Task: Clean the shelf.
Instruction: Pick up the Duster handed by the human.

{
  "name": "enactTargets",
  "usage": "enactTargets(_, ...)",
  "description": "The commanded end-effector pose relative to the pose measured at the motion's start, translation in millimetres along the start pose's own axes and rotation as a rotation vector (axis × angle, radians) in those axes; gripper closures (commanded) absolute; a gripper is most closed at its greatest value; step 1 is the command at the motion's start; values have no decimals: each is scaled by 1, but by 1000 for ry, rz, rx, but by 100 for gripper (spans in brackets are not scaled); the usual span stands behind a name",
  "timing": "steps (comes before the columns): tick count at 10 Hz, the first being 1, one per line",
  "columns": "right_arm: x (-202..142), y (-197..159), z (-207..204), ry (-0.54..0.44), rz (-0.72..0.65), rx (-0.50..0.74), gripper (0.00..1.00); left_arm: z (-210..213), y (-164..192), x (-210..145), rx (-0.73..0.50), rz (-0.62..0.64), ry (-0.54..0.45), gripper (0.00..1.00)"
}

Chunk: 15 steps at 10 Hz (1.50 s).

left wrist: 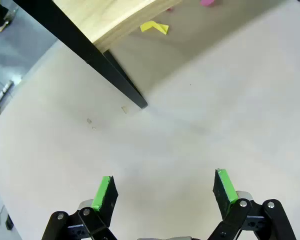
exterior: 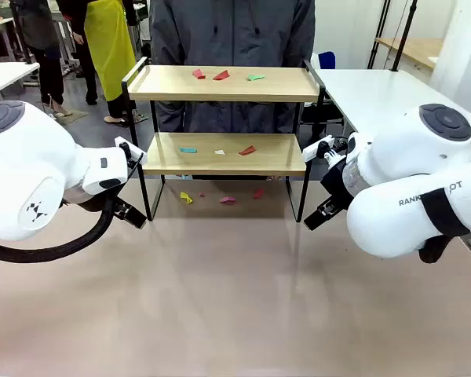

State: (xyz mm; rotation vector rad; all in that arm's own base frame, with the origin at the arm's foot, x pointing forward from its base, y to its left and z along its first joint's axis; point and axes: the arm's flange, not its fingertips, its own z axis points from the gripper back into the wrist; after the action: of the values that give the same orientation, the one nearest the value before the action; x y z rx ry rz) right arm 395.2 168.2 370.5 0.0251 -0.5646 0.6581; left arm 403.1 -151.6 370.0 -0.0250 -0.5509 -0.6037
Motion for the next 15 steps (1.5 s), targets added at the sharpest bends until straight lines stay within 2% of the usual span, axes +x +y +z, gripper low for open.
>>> enactTargets(1,0,0,0,0,0,0,0,0,0,0,0,0,0,0)
enactTargets(10,0,0,0,0,1,0,0,0,0,0,0,-1,0,0)
enactTargets(12,3,-53,32,-122,-48,32,0,37,29,21,-59,8,-61,0)
enactTargets(14,-21,-97,55,-198,-118,45,0,69,67,31,-131,-9,-86,0)
enactTargets(15,-46,-117,64,-262,-140,60,0,81,92,29,-208,-30,-94,0)
